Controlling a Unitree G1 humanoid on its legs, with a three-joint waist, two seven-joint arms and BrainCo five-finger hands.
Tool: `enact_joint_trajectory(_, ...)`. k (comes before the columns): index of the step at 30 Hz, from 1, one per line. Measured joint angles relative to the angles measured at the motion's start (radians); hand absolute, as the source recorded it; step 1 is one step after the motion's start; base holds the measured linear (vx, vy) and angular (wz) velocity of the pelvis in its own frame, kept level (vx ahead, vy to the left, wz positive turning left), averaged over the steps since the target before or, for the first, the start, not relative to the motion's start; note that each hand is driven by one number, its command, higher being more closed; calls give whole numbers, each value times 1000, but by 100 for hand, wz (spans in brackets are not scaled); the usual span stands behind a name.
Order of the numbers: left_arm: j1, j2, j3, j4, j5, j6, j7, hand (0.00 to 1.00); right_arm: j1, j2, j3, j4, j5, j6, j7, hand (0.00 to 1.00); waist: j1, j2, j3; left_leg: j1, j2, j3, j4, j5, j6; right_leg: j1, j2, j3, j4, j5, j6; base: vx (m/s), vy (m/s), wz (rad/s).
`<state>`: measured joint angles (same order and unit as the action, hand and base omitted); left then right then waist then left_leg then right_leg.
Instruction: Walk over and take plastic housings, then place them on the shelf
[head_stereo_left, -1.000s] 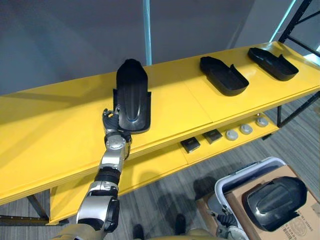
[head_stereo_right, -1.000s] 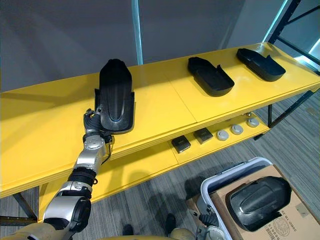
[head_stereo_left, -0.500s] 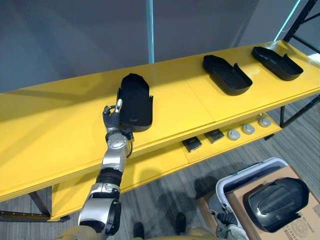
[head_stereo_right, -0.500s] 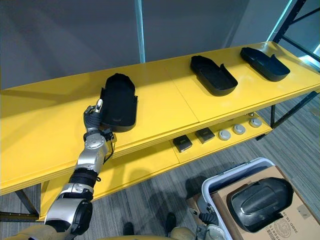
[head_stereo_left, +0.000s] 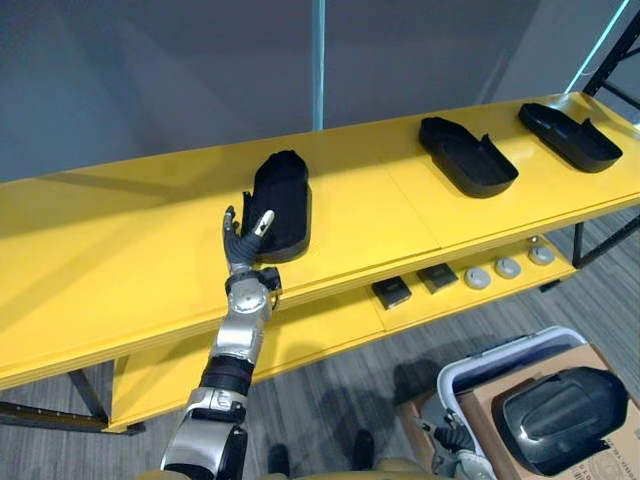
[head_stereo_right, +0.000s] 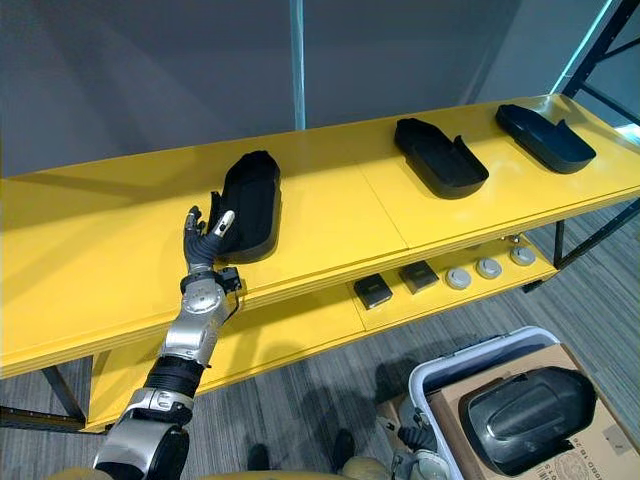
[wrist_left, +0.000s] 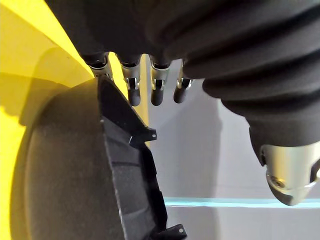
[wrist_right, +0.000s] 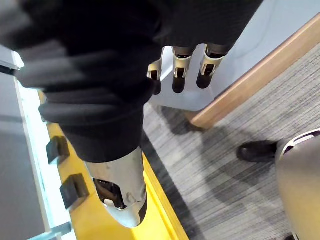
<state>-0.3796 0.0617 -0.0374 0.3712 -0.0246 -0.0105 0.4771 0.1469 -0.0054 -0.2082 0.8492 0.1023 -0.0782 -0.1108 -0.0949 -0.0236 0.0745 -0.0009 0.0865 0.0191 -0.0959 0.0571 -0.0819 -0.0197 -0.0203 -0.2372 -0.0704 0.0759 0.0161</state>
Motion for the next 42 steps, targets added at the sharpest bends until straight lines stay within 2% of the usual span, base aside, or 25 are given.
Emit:
enact_joint_trajectory(3, 10, -2, -25, -25, 51, 1, -16, 0, -1, 0, 0, 0, 0, 0, 0, 0, 2, -1, -1, -1, 0, -9, 0, 2, 0, 4, 0, -8, 0, 0, 0, -7, 13, 9)
enact_joint_trajectory(9, 81, -1, -61, -230, 274, 2, -16, 0, 3, 1, 0, 4, 5, -2, 0, 0, 11, -3, -2, 0, 0, -20, -5, 3, 0, 14, 0, -18, -5, -2, 3, -19, 14, 5)
enact_joint_trajectory(14, 190, -11, -133, -382, 355, -17, -29, 0, 20, 1, 3, 50, 10, -13, 0, 0, 41, -13, -8, -16, 3, -41, -5, 1, -3, 12, -5, -36, 2, -23, 13, -5, 7, 11)
enact_joint_trajectory(15, 229, -9, -156, -425, 380, -25, -41, 100, 25, 0, 6, 55, 11, -17, 0, 0, 49, -17, -12, -18, 3, -40, -5, 1, -3, 9, -4, -35, 2, -24, 14, 27, -4, 6)
enact_joint_trajectory(17, 268, -9, -182, -464, 427, -42, -62, 100, 26, -3, 16, 69, 13, -29, 0, 0, 59, -22, -17, -25, 5, -41, -5, 1, -3, -2, -4, -34, 13, -27, 13, 17, 2, 1)
enact_joint_trajectory(20, 346, 7, -209, -488, 470, -69, -101, 100, 25, 2, 25, 69, 14, -30, 1, 0, 57, -23, -32, -21, 3, -38, -3, 3, -1, -4, -1, -31, 23, -29, 11, 38, 6, -1)
enact_joint_trajectory(25, 407, 32, -243, -488, 470, -97, -170, 100, 25, 3, 36, 69, 13, -31, 1, 0, 58, -23, -40, -21, 2, -37, -2, 3, -1, -4, -1, -29, 23, -29, 12, 5, 2, -1)
enact_joint_trajectory(31, 424, 50, -300, -472, 487, -101, -229, 100, 17, 3, 65, 69, 9, -30, 4, 0, 58, -22, -40, -24, 7, -18, -5, 2, -2, -8, -2, -20, 13, -31, 14, -20, 6, -5)
enact_joint_trajectory(36, 417, 50, -326, -372, 502, -105, -254, 100, 15, 1, 62, 69, 6, -30, 4, 0, 55, -15, -50, -27, 9, -15, -4, 3, -2, -21, 1, -15, 10, -27, 11, 27, 2, -5)
enact_joint_trajectory(42, 354, 51, -322, -272, 510, -69, -249, 100, 9, 1, 60, 69, 4, -29, 4, 0, 53, -15, -51, -28, 7, -14, 0, 3, -1, -18, 1, -11, -3, -17, 2, 14, 7, -2)
